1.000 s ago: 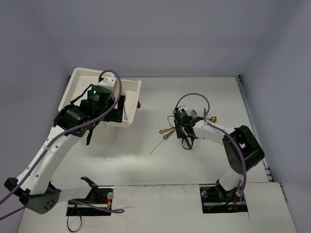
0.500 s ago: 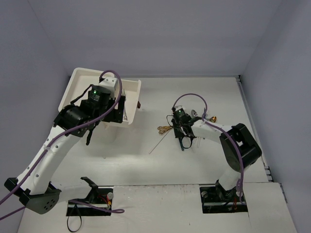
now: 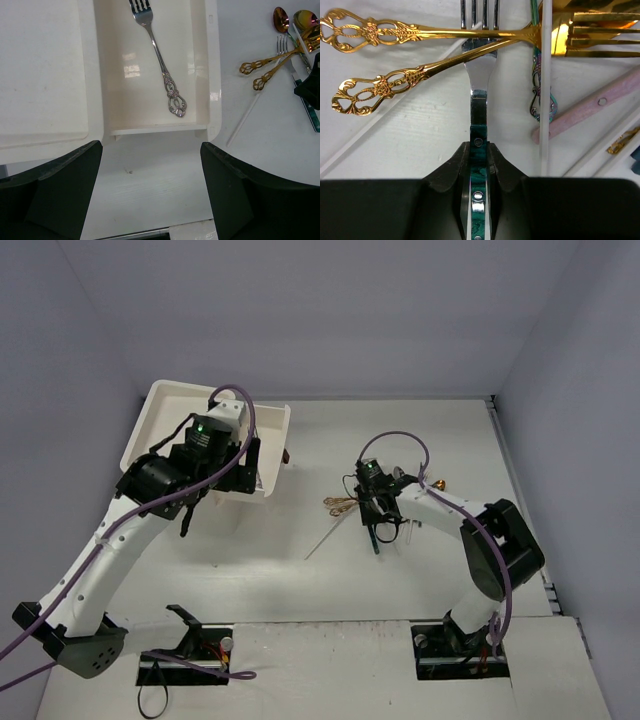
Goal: Sort the eating utensils into containers
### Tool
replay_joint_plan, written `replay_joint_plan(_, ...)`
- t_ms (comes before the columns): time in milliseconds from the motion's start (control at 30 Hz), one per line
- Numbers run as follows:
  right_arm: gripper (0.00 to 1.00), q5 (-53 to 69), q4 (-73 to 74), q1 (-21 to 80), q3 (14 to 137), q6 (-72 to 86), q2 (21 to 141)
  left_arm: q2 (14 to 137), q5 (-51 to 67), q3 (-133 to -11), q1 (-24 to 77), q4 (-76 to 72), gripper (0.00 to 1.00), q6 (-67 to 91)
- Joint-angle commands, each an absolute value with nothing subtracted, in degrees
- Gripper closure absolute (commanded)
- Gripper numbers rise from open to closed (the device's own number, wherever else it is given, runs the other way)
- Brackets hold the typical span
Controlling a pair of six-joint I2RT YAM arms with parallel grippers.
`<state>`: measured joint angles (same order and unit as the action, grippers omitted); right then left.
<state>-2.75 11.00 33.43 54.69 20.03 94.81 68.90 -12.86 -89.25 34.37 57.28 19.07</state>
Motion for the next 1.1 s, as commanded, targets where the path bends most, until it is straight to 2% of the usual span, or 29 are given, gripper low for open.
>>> replay_joint_plan(0,1.0,-0.56,16.3,33.75,57.31,22.86,88.64,69.23,-12.28,-91.84,34.01,55.72,0.23,20.39)
replay_joint_plan(367,1.0,3.01,21.88,34.31,54.24,26.1,83.74,69.75,-12.82,-93.08,34.01,55.65,0.23,20.06)
replay_joint_plan(667,1.0,4.62,21.88,34.45,58.29,25.05,82.44,70.84,-12.92,-93.6,34.01,55.51,0.23,19.86)
replay_joint_plan(1067,1.0,-4.41,21.45,34.36,63.07,26.74,85.1,71.1,-13.9,-93.26,34.01,55.54,0.23,19.95)
